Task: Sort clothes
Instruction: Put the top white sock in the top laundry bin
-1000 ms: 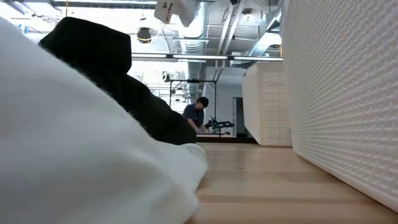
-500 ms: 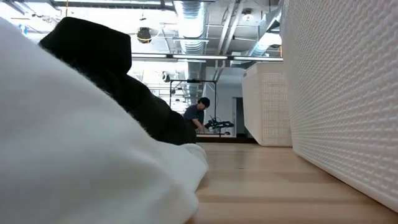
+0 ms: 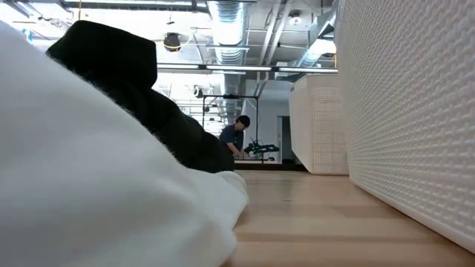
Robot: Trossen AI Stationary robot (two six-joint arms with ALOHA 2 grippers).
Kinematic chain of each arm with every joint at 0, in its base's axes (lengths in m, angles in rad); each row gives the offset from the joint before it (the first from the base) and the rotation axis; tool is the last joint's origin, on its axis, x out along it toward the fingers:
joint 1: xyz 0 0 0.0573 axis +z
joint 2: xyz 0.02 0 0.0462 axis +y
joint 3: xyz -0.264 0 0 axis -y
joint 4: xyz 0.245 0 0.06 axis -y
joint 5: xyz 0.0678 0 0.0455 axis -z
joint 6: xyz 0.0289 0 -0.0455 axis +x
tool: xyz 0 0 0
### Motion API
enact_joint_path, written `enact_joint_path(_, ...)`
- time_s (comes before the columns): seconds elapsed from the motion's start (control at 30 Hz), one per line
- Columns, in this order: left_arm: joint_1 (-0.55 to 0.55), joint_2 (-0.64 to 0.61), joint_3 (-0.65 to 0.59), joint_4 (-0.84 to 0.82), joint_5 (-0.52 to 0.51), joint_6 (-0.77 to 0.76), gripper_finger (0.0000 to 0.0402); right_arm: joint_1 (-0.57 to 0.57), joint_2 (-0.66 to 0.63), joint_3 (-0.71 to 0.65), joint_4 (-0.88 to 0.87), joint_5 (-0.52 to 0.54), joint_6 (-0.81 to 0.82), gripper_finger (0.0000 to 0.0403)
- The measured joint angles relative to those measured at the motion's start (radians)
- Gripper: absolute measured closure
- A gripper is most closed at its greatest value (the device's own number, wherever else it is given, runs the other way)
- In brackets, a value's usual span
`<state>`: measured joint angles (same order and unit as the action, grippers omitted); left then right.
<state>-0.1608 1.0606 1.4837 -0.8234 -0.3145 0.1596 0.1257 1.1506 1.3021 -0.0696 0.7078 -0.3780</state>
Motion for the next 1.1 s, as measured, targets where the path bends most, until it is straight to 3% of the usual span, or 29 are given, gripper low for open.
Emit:
enact_joint_path(0.47,-0.106,0.030,0.000,-0.089,-0.070,-0.012,0.0155,-0.133,-0.104,0.000,-0.366,0.040,0.141,0.0403)
enact_joint_path(0.77,-0.110,0.030,0.000,-0.180,-0.069,-0.071,0.0155,-0.319,-0.098,0.000,-0.683,0.038,0.299,0.0403)
enact_joint_path(1.1,-0.113,0.041,0.000,-0.194,-0.070,-0.124,0.0155,-0.520,-0.094,0.000,-0.912,-0.059,0.395,0.0403)
